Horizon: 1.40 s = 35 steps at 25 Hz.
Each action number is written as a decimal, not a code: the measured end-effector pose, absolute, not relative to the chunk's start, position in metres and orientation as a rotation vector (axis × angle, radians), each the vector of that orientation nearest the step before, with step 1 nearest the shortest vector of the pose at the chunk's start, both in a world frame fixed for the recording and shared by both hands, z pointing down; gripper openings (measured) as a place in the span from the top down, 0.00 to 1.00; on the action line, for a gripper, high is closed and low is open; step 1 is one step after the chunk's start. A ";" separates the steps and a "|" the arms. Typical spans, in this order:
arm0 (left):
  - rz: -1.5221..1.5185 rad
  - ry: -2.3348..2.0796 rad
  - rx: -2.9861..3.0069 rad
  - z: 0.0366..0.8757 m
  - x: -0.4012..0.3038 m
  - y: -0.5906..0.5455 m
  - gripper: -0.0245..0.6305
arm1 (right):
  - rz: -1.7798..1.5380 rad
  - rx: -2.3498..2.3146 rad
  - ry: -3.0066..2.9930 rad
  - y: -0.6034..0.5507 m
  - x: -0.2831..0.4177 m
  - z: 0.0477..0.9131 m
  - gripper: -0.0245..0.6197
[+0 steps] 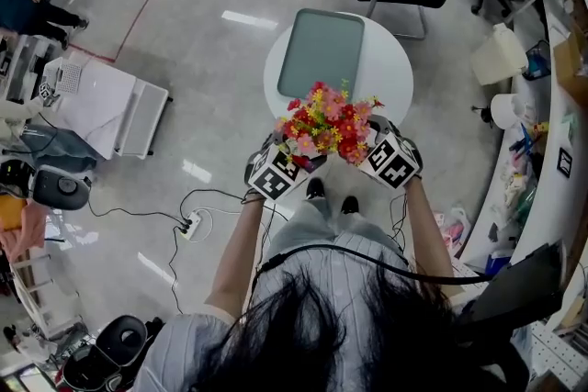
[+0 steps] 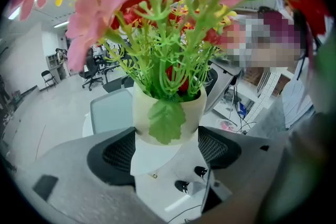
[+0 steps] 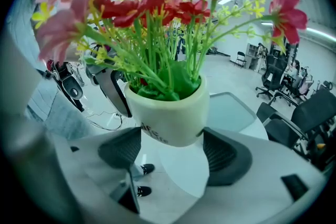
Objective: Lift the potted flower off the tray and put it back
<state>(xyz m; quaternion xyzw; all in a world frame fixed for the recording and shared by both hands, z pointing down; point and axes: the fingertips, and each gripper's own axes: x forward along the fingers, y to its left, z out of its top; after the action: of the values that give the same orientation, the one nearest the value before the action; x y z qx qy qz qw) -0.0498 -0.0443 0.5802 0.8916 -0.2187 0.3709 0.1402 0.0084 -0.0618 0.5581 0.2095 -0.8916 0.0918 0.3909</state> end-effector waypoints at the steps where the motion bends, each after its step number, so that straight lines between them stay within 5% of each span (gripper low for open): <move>1: 1.076 -0.626 2.579 0.581 -0.050 -0.050 0.41 | 0.232 0.537 -2.265 -0.067 0.008 0.559 0.40; 35: 1.257 -0.578 2.552 0.705 -0.091 -0.265 0.41 | 0.251 0.595 -2.221 -0.280 -0.031 0.687 0.40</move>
<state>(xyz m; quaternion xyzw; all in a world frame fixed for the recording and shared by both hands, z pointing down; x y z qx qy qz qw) -0.0914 -0.2655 0.7047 0.8728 -0.1976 0.4300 0.1193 -0.0315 -0.2797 0.6869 0.2354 -0.8789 0.0994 0.4027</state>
